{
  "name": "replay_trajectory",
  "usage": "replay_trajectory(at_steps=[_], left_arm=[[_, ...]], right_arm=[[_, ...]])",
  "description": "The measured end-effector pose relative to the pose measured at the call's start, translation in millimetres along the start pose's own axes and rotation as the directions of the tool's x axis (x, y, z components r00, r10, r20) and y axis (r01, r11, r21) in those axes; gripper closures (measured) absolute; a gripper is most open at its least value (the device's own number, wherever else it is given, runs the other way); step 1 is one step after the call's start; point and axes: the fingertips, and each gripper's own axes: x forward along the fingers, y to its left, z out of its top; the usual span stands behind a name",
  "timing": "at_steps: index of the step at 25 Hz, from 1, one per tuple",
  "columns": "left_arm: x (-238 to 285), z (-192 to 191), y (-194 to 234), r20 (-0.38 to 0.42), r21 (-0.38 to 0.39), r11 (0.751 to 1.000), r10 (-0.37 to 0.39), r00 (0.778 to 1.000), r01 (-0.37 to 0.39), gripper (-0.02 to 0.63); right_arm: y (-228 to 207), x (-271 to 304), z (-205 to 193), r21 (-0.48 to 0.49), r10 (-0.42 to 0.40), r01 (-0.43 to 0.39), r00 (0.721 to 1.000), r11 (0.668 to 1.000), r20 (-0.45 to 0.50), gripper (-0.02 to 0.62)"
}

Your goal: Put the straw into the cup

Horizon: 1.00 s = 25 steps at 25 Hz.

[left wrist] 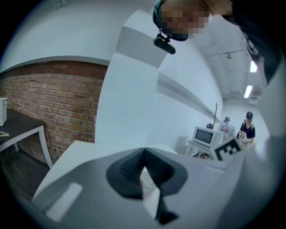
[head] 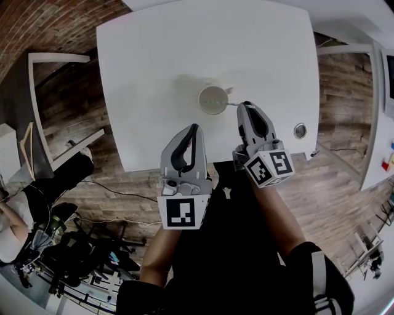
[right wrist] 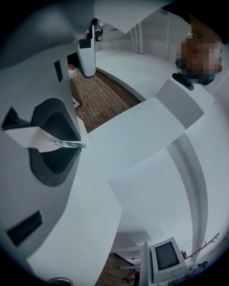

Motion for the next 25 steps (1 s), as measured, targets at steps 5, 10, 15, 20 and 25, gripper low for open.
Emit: replay_trajectory(at_steps=[5,10,15,20,25], left_arm=[[-0.2,-0.2,-4.4,-0.002,0.001,1.000,0.000,1.000,0.000,0.603],[-1.0,-1.0,-9.2,-0.006,0.003,1.000,-0.002,1.000,0.002,0.603],[-1.1,0.9,-14.3,-0.006,0.015,1.000,-0.009,1.000,0.009,0.603],[-0.9,5.9,-15.9,0.012,0.017,1.000,-0.006,1.000,0.005,0.603],[-3.1,16.6,-16.7,0.031,0.022,1.000,-0.003,1.000,0.002,0.603]], right_arm=[[-1.2,-2.4,1.6,0.000,0.006,-0.006,1.000,1.000,0.002,0.571],[-4.0,-6.3,3.4,0.002,0.001,-0.001,1.000,1.000,0.009,0.571],[-8.9,-11.5,6.1,0.001,-0.008,0.008,1.000,1.000,0.016,0.571],[-12.4,-18.9,11.0,0.002,-0.023,0.023,0.999,1.000,0.034,0.571],[-7.9,-33.6,14.9,0.007,-0.027,0.027,0.999,1.000,0.030,0.572]])
